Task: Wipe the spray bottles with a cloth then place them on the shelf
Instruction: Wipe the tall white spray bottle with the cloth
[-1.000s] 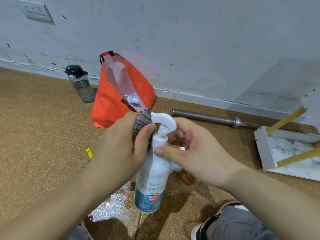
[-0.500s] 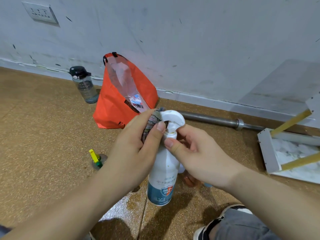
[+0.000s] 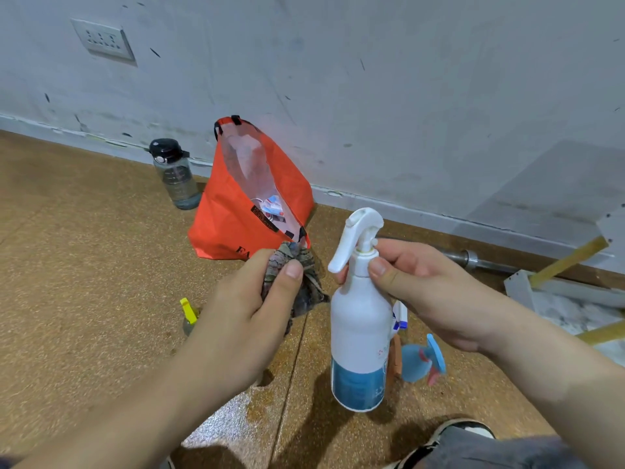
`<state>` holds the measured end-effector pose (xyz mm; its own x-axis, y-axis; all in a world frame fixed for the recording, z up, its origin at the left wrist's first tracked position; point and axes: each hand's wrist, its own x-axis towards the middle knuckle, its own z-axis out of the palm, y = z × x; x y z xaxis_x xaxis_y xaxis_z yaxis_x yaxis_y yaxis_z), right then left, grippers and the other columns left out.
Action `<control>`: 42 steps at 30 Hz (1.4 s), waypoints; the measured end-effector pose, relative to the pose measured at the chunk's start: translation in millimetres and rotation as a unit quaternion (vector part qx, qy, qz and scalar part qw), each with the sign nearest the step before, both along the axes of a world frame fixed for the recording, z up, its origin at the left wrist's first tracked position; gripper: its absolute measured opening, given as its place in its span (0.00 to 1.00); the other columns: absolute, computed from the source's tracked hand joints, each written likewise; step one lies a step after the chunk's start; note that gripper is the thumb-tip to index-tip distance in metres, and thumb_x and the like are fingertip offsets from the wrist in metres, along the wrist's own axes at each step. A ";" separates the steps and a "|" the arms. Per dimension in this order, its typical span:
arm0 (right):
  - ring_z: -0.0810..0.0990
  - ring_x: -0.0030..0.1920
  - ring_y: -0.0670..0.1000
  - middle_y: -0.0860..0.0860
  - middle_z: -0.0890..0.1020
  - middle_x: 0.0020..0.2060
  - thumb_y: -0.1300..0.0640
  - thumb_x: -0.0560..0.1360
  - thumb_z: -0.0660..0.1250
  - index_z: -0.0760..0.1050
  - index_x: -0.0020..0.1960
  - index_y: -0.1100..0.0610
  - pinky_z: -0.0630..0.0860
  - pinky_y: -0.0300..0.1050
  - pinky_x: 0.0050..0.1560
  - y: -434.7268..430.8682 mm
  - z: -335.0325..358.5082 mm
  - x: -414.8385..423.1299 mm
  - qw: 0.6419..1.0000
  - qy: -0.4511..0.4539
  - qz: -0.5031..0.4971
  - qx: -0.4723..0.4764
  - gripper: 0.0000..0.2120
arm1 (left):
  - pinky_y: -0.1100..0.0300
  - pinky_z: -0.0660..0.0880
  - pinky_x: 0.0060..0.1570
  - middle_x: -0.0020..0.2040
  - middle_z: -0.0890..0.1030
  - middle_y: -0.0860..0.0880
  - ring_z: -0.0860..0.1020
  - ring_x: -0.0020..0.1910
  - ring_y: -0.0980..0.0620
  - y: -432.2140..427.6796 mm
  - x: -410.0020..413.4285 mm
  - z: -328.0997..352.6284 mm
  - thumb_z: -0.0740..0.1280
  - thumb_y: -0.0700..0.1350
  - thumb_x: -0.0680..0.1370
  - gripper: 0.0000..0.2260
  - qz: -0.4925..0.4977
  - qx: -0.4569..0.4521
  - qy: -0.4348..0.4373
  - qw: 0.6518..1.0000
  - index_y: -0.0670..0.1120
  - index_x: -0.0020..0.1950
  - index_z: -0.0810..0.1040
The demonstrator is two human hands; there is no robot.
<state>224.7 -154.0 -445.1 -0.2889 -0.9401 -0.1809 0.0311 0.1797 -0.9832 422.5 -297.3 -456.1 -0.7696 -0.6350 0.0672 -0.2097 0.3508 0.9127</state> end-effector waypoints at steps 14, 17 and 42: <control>0.79 0.50 0.67 0.75 0.77 0.57 0.50 0.80 0.65 0.77 0.61 0.65 0.74 0.74 0.60 -15.9 -7.0 23.4 0.997 0.047 -0.051 0.019 0.19 | 0.61 0.73 0.47 0.48 0.76 0.61 0.76 0.49 0.60 13.0 -10.7 -3.3 0.56 0.54 0.86 0.08 -0.048 -0.138 0.016 0.989 0.58 0.58 0.74; 0.76 0.43 0.55 0.71 0.79 0.50 0.46 0.78 0.66 0.80 0.55 0.61 0.75 0.60 0.46 -16.6 -11.0 25.0 0.990 0.109 -0.080 0.042 0.18 | 0.65 0.70 0.39 0.42 0.80 0.59 0.77 0.41 0.59 10.5 -14.0 -2.7 0.59 0.54 0.85 0.08 -0.007 -0.052 -0.003 0.999 0.55 0.51 0.76; 0.81 0.40 0.57 0.55 0.84 0.40 0.62 0.73 0.60 0.81 0.53 0.52 0.80 0.58 0.42 -9.5 -7.7 43.1 0.956 0.256 -0.119 0.074 0.14 | 0.48 0.81 0.54 0.63 0.81 0.47 0.81 0.59 0.45 39.4 -16.4 -17.2 0.61 0.48 0.79 0.22 -0.058 -0.326 -0.062 0.942 0.43 0.71 0.73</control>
